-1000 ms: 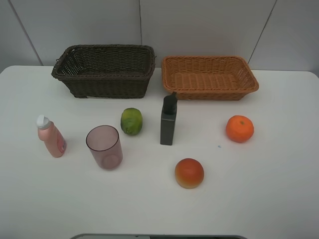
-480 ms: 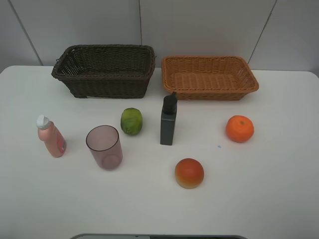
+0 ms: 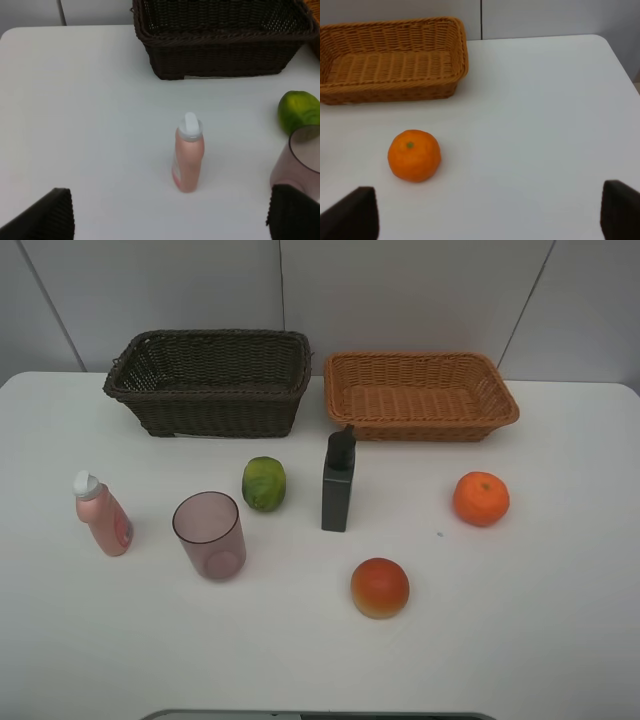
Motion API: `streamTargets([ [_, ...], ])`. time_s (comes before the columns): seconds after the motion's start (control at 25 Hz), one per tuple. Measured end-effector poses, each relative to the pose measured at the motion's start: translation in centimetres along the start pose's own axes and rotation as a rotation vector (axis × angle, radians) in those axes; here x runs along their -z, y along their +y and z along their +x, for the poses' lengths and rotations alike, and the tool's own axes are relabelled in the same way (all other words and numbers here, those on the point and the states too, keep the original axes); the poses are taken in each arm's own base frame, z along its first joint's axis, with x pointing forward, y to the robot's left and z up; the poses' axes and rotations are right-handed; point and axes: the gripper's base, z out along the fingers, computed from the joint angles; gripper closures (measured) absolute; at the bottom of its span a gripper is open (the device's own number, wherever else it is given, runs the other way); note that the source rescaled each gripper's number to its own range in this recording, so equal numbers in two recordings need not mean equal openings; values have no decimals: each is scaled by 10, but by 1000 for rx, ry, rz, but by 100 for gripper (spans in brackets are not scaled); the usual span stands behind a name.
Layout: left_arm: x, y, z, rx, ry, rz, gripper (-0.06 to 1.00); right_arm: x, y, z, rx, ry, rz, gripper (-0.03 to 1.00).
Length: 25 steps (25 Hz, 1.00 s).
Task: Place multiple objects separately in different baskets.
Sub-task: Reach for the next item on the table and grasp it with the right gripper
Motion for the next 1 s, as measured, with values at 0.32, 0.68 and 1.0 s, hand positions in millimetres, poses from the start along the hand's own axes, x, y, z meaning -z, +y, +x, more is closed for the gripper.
streamTargets([
  [0.32, 0, 0, 0, 0, 0, 0, -5, 2, 0, -17, 6, 18, -9, 10],
  [0.68, 0, 0, 0, 0, 0, 0, -5, -51, 2, -75, 32, 291, 9, 10],
  [1.0, 0, 0, 0, 0, 0, 0, -5, -120, 7, -82, 43, 487, 2, 10],
])
